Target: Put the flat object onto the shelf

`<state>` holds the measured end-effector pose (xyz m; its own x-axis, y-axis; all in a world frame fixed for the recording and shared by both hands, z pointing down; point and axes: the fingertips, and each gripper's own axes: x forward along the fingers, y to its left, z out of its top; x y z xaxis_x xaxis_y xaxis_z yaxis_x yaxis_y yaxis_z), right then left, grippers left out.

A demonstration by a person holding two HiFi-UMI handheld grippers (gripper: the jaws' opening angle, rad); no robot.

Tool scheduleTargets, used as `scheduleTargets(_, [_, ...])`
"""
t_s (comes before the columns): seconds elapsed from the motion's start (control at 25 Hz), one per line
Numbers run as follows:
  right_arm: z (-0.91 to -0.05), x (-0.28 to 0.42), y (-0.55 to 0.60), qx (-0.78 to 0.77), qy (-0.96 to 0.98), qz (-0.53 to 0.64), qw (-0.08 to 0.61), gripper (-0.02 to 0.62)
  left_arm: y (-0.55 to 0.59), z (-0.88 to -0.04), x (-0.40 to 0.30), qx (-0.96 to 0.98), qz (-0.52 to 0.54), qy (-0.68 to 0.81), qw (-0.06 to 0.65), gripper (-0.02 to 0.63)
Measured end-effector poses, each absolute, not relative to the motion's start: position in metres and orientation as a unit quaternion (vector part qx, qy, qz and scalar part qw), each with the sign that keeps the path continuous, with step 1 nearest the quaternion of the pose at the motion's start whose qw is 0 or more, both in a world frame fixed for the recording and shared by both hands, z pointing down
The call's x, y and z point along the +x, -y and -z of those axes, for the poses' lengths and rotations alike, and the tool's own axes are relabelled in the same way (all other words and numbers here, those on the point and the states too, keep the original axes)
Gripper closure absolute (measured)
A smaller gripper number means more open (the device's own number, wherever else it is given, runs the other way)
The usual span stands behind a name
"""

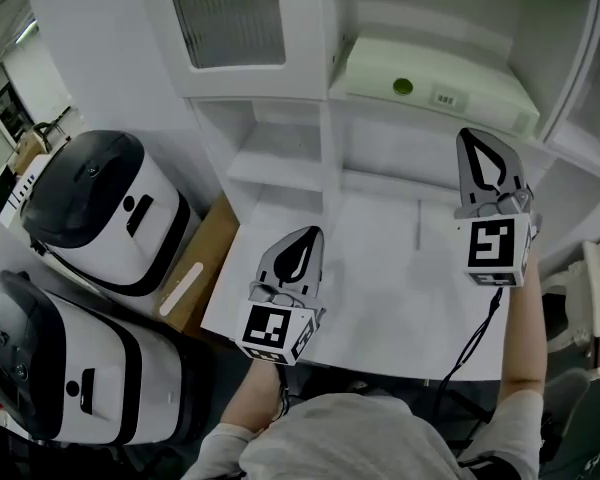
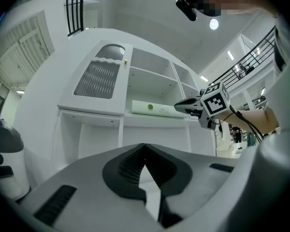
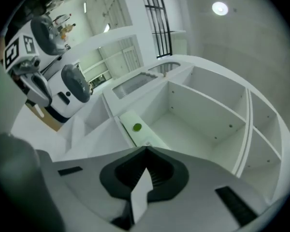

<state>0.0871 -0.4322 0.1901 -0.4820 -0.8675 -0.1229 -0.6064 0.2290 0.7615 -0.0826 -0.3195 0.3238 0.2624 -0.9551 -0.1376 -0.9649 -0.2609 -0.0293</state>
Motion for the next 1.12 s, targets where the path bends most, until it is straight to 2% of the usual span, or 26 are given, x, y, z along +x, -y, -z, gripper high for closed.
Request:
scheduleTargets(0.32, [-0.208,0.088,0.375,0.504,0.8,0.311,0.092,0.588,0.306,-0.329,-0.079,-0.825,-0.047,-0.561,0.045,0.591])
scheduleTargets(1.12, [-0.273,0.105,0.254,0.559,0.807,0.177,0.063,0.588,0.258,-0.336,-0.043,-0.893,-0.04,-0.446,0.043,0.591])
